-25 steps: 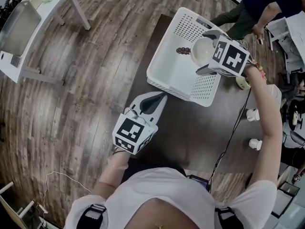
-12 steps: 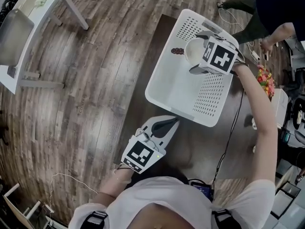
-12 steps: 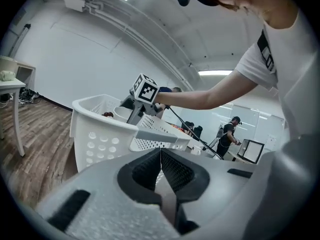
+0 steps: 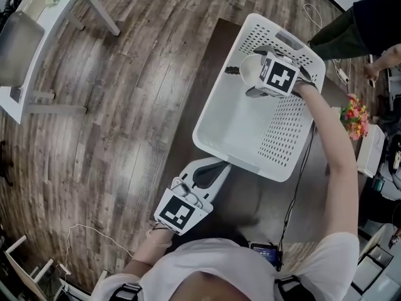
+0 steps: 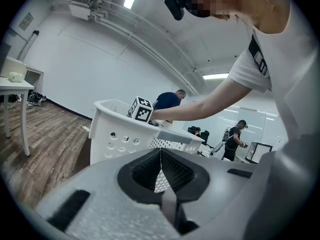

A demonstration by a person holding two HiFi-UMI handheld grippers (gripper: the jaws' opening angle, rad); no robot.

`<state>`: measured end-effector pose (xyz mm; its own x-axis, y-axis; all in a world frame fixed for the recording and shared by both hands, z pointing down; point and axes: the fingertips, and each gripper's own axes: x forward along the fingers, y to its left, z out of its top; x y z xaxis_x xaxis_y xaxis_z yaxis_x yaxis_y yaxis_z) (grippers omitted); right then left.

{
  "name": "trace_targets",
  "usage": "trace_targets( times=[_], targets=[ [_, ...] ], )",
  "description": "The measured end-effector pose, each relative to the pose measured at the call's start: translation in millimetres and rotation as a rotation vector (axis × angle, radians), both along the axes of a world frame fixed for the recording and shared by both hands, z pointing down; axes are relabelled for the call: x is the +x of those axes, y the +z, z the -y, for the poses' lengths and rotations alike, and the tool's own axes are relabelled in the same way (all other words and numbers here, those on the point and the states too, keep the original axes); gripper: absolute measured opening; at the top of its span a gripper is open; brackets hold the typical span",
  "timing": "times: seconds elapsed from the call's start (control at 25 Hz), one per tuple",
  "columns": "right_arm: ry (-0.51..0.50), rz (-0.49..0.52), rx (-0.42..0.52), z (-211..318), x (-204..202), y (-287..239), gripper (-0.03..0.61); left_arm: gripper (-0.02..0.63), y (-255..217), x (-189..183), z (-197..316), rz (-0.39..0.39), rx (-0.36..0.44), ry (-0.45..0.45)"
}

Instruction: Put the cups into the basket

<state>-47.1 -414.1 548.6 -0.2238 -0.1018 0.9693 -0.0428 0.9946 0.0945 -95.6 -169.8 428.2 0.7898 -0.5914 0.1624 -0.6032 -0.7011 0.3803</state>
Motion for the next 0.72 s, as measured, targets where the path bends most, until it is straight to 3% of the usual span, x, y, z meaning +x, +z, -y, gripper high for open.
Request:
trace_targets(
  times=[0.36, 0.52, 0.72],
  targets=[
    [0.114, 0.028, -0.033, 7.1, 4.5, 13.4, 0.561, 0.012, 7.9, 2.3, -4.0, 0.012, 0.004, 0.009],
    [0.176, 0.004, -0.050, 5.6, 13.9, 19.0, 0.563, 0.012, 1.1, 2.6, -0.3, -0.030, -0.052, -0.036],
    [0.248, 0.005, -0.037, 10.4, 19.8, 19.0, 0.563, 0.012, 1.6, 1.0, -2.6, -0.017, -0.025, -0.037]
  ],
)
